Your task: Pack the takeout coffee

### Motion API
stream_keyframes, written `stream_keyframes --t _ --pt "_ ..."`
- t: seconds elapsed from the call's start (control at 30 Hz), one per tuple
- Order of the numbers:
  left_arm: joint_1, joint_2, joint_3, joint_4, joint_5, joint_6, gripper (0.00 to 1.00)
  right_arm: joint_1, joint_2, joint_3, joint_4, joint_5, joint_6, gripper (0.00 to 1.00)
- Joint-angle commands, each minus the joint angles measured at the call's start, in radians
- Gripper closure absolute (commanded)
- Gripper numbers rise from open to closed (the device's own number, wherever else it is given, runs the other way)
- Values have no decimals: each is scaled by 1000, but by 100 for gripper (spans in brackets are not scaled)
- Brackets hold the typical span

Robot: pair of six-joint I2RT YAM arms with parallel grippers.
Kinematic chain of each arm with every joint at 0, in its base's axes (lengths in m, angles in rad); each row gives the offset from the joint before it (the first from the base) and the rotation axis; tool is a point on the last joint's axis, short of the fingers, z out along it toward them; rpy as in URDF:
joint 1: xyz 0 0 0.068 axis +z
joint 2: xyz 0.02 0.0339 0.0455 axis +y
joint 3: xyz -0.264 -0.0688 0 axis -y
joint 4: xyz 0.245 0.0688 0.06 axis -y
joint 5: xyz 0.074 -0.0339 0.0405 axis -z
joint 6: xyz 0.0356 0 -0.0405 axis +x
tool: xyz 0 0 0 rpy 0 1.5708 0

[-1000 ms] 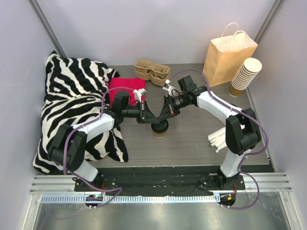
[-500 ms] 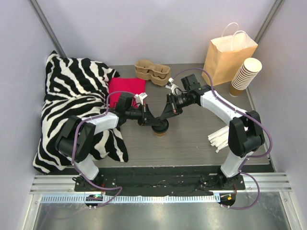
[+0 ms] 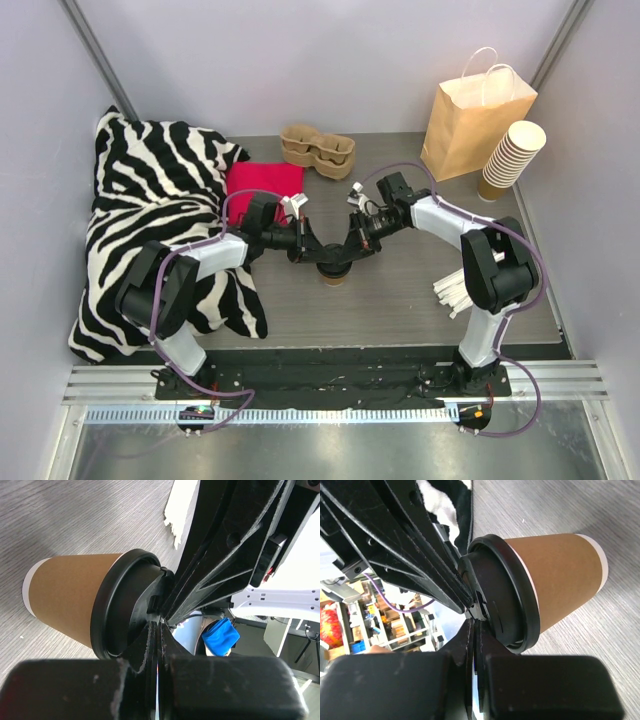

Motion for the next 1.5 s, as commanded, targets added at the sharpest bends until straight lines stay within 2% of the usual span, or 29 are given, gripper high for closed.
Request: stream_keyframes --t 0.0,0.23,0.43,0.67,0.87,1.03,1.23,1.47 --pt "0 34 7 -73 -53 53 100 -11 35 -62 8 121 -30 99" --pt "0 28 5 -82 -56 63 100 -11 -86 66 30 29 2 99" --pt "-1 21 14 -83 -55 66 100 -5 -149 140 94 34 90 99" --pt "-1 28 22 -86 -53 66 100 -4 -77 116 85 80 35 99" --pt "0 37 27 -125 -56 95 100 -7 53 45 79 147 -42 99" --pt "0 41 28 -151 -61 112 100 -7 52 28 74 175 -53 99" --pt "0 47 33 -149 -65 113 100 -7 -14 113 50 86 -33 99" --pt "0 43 30 -152 -68 121 100 -4 -120 172 106 -9 91 99"
